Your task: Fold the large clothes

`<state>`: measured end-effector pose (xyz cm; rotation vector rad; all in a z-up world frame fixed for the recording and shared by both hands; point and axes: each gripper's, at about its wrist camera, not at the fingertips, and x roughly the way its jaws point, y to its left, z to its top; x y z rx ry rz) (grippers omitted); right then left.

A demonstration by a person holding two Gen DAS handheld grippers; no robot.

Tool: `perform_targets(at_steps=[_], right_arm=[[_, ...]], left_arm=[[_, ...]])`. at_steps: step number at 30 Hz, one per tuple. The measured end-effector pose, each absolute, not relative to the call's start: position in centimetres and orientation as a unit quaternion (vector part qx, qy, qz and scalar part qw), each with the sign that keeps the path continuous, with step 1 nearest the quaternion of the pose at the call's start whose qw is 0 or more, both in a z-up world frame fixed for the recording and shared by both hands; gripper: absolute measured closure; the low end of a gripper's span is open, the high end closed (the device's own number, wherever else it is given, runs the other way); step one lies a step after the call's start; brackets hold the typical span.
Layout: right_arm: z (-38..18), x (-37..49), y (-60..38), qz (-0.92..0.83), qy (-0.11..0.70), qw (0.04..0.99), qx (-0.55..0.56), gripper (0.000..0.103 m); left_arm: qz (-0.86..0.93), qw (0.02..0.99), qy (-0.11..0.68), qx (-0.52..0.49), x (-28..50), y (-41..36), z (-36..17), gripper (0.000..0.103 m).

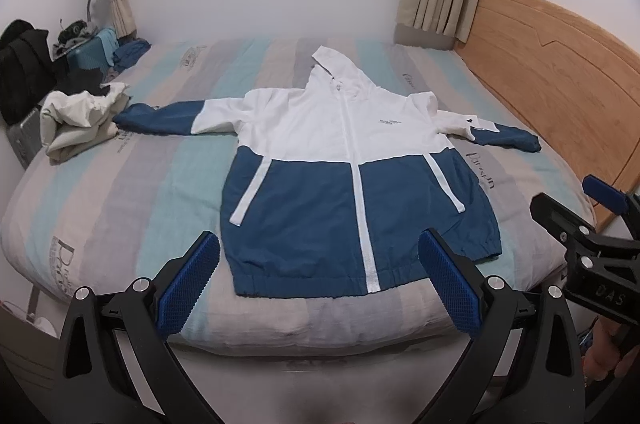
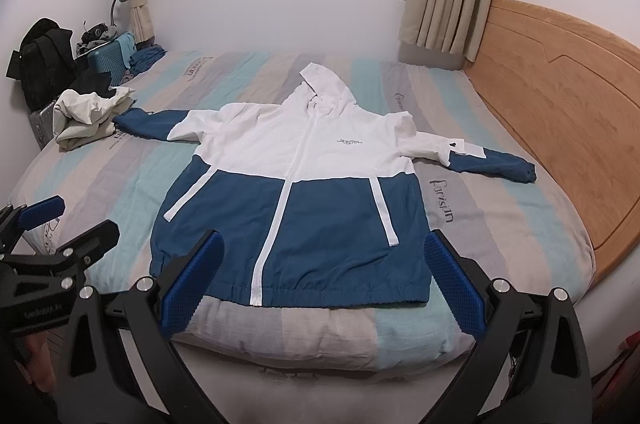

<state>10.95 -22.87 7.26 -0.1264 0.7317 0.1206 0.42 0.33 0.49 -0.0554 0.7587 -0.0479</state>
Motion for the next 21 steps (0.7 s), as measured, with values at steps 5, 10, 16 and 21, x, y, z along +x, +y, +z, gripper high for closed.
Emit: perform_targets(at_steps=[5, 10, 16, 21], right_arm=[[6.7, 11.2, -23.9, 0.052, 0.362, 0.929, -0.050, 0.007], [5.7, 12.1, -25.2, 0.036, 0.374, 0.927, -0.022, 0.007], [4.6, 17.0, -25.8, 0.019, 0.401, 0.916, 0.003, 0.007], [4.6, 23.5, -24.4, 0.007, 0.395, 0.918, 0.004, 0.007]], left_arm=[[-0.041, 0.925, 0.377, -0.026, 2.2, 0.1, 0.0, 0.006], [-0.034, 0.922, 0.387, 0.007, 4.8, -0.4, 0.1, 0.006], [-0.035, 0.920, 0.390, 0.027, 10.5, -0.6, 0.6, 0.006], [-0.041, 0.921, 0.388, 0.014, 17.4, 1.1, 0.2, 0.006]])
